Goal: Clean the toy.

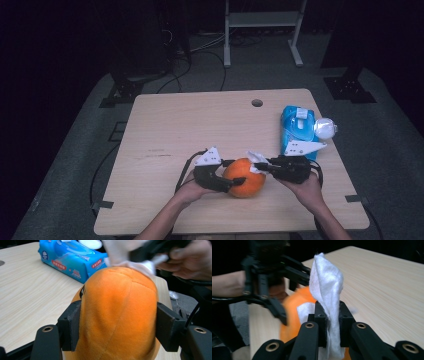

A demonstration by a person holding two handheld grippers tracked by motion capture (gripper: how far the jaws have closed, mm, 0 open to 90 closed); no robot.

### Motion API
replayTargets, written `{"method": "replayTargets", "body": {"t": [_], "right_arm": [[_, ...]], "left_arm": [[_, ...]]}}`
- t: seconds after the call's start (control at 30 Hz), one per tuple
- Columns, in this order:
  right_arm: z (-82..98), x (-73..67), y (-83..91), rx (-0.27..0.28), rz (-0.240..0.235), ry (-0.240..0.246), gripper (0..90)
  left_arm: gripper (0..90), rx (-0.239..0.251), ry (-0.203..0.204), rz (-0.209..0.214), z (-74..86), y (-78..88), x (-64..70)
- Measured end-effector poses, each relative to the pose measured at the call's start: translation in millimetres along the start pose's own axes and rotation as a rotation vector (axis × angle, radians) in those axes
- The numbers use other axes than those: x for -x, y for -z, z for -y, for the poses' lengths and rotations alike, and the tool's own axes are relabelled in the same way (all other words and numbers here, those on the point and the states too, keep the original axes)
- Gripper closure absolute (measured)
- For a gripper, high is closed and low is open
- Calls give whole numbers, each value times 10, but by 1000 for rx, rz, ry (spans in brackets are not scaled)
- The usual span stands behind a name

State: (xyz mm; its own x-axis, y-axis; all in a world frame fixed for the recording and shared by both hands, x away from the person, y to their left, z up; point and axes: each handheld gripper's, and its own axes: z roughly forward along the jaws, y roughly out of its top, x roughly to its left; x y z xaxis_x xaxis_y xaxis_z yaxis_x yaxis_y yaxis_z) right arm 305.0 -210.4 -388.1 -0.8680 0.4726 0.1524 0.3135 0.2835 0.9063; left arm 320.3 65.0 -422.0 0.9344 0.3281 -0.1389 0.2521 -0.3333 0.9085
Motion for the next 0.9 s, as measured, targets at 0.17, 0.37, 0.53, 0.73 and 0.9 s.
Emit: {"method": "replayTargets", "body": {"t": [0.17,0.37,0.53,0.73,0.9], "right_arm": [[-87,-189,-48,1,-21,68,810],[-8,-43,-70,-13,-4,18,809],[35,33,-90,-25,8,5,808],[46,72,-64,-29,20,-7,808],[-30,-82,-70,-19,14,48,808]], "left_arm": [[321,-2,-12,-18,-50,35,30],[275,-10,-14,-49,-25,10,27],[108,-7,10,-16,27,-33,-41],[288,-19,-17,-48,29,-9,-23],[313,-12,26,-112,-21,-20,-19]]}}
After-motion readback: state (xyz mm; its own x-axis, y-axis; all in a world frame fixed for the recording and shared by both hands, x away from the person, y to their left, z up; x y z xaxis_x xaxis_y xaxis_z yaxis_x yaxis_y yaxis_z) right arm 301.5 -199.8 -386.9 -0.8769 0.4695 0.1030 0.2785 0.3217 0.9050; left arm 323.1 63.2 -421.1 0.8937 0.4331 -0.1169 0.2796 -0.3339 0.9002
